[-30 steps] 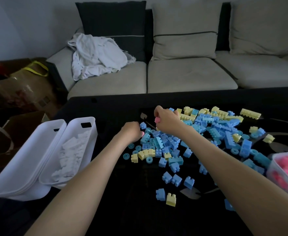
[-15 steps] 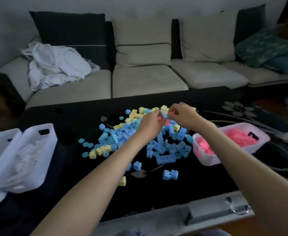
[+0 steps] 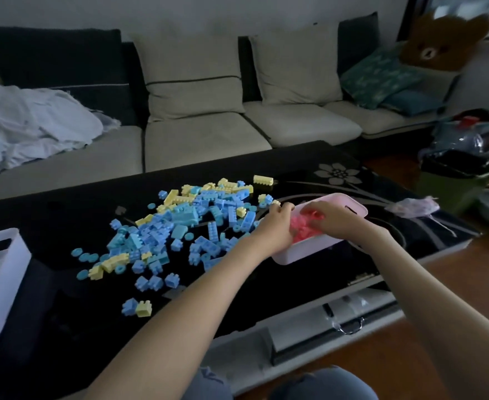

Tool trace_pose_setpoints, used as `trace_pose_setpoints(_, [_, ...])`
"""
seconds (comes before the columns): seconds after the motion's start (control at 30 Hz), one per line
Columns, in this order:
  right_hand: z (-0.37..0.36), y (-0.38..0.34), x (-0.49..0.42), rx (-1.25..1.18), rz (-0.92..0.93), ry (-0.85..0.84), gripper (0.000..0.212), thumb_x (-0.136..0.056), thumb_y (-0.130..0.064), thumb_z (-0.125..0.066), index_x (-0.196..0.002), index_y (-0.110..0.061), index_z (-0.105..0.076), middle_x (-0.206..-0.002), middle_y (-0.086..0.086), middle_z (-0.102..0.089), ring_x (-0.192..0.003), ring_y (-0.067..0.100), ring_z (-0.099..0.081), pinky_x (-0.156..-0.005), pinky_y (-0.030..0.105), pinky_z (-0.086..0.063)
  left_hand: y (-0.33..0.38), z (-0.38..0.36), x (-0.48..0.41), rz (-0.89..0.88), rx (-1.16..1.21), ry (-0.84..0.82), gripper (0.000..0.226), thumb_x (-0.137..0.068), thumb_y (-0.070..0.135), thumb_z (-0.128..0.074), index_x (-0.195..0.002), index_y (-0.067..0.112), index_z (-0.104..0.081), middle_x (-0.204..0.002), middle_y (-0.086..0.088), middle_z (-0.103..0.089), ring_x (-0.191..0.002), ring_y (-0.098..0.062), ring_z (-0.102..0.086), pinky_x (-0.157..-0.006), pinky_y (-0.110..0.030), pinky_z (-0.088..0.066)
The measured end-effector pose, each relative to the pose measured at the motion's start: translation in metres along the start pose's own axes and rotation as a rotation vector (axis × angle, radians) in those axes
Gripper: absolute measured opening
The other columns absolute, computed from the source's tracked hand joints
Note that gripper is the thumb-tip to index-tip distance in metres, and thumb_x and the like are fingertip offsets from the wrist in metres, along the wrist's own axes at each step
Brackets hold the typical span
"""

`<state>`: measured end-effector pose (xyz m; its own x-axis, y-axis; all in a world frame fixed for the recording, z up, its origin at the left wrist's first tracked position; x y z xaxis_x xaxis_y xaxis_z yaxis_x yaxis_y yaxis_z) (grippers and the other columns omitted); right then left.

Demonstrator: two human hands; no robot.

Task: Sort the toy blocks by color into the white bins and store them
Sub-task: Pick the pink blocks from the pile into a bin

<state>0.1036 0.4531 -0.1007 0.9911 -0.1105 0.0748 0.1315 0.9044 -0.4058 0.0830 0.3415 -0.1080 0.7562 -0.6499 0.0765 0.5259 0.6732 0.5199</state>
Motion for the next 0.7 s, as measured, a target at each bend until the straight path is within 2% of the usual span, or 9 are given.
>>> trace_pose_setpoints(0.07, [0.006, 0.007, 0.000, 0.009, 0.007, 0.059, 0.032, -0.095, -0.013, -0.048, -0.125, -0.018, -0.058, -0.124, 0.000, -0.059, -0.108, 0.016, -0.055, -0.089, 0.022, -0.040, -0.003, -0.003, -0.002, -0.026, -0.027, -0.020, 0.043, -0.097, 0.023, -0.048, -0.137, 0.009, -0.038, -0.140, -0.010, -0.032, -0.120, -0.028, -0.046, -0.101, -0.041, -0.040])
trace_pose_setpoints(0.17, [0.015, 0.015, 0.000, 0.005, 0.020, 0.132, 0.033, -0.093, -0.007, -0.048, -0.118, -0.023, -0.063, -0.113, -0.007, -0.061, -0.095, 0.007, -0.056, -0.071, 0.009, -0.039, 0.001, -0.002, 0.000, -0.145, -0.052, 0.002, 0.039, -0.101, 0.027, -0.040, -0.139, 0.018, -0.044, -0.144, -0.002, -0.040, -0.129, -0.024, -0.037, -0.108, -0.041, -0.032])
trace_pose_setpoints(0.2, [0.017, 0.018, 0.000, -0.008, 0.020, 0.142, 0.033, -0.092, -0.009, -0.050, -0.115, -0.027, -0.064, -0.112, -0.008, -0.062, -0.091, 0.006, -0.058, -0.071, 0.010, -0.044, 0.004, -0.002, 0.002, -0.188, -0.078, 0.012, 0.040, -0.102, 0.029, -0.038, -0.141, 0.023, -0.041, -0.145, 0.000, -0.041, -0.130, -0.024, -0.036, -0.108, -0.041, -0.031])
trace_pose_setpoints(0.3, [0.022, 0.024, -0.004, -0.027, 0.012, 0.169, 0.030, -0.086, -0.019, -0.055, -0.103, -0.041, -0.065, -0.099, -0.014, -0.066, -0.084, 0.007, -0.064, -0.079, 0.035, -0.055, 0.010, -0.001, 0.005, -0.297, -0.092, 0.062, 0.044, -0.102, 0.030, -0.037, -0.146, 0.034, -0.033, -0.143, 0.000, -0.045, -0.130, -0.023, -0.040, -0.106, -0.040, -0.032])
trace_pose_setpoints(0.37, [0.026, 0.021, -0.003, -0.047, 0.029, 0.192, 0.029, -0.085, -0.020, -0.055, -0.096, -0.045, -0.065, -0.087, -0.020, -0.065, -0.078, 0.001, -0.064, -0.079, 0.036, -0.055, 0.010, 0.001, 0.006, -0.314, -0.059, 0.106, 0.045, -0.102, 0.031, -0.035, -0.147, 0.033, -0.028, -0.146, 0.002, -0.042, -0.133, -0.021, -0.037, -0.109, -0.044, -0.029])
trace_pose_setpoints(0.5, [0.024, 0.000, -0.001, -0.141, 0.060, 0.191, 0.029, -0.092, -0.012, -0.049, -0.103, -0.033, -0.065, -0.097, -0.018, -0.063, -0.080, -0.001, -0.060, -0.071, 0.007, -0.045, -0.017, 0.019, 0.006, -0.046, -0.146, 0.199, 0.045, -0.102, 0.024, -0.033, -0.147, 0.024, -0.029, -0.149, -0.002, -0.031, -0.134, -0.025, -0.027, -0.107, -0.043, -0.024])
trace_pose_setpoints(0.53, [0.022, -0.007, -0.001, -0.160, 0.067, 0.207, 0.028, -0.093, -0.010, -0.048, -0.103, -0.029, -0.065, -0.099, -0.015, -0.063, -0.083, 0.005, -0.061, -0.071, 0.009, -0.045, -0.025, 0.024, 0.008, 0.026, -0.150, 0.196, 0.041, -0.102, 0.024, -0.032, -0.143, 0.019, -0.035, -0.144, -0.006, -0.036, -0.130, -0.027, -0.032, -0.104, -0.042, -0.029])
trace_pose_setpoints(0.63, [0.021, -0.021, -0.002, -0.240, 0.093, 0.263, 0.027, -0.093, -0.009, -0.046, -0.101, -0.026, -0.065, -0.105, -0.005, -0.065, -0.089, 0.020, -0.063, -0.075, 0.032, -0.052, -0.039, 0.027, 0.014, 0.168, -0.130, 0.094, 0.030, -0.101, 0.018, -0.033, -0.121, 0.005, -0.051, -0.119, -0.015, -0.056, -0.108, -0.030, -0.053, -0.084, -0.037, -0.042])
trace_pose_setpoints(0.7, [0.019, -0.033, -0.004, -0.244, 0.103, 0.277, 0.027, -0.093, -0.007, -0.045, -0.104, -0.020, -0.066, -0.103, -0.002, -0.064, -0.080, 0.015, -0.060, -0.066, 0.026, -0.049, -0.044, 0.028, 0.016, 0.221, -0.068, 0.038, 0.025, -0.100, 0.015, -0.037, -0.115, 0.002, -0.052, -0.109, -0.012, -0.060, -0.097, -0.027, -0.059, -0.071, -0.033, -0.042])
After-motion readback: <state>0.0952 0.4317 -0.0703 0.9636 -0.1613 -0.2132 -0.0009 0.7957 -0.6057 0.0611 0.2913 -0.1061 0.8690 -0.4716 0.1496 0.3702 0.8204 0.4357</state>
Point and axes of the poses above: each hand's wrist, its own x-axis away from the middle knuckle, its own z-axis out of the back of the hand, y = z × x, the point moved 8 cm from there along -x, towards the middle knuckle
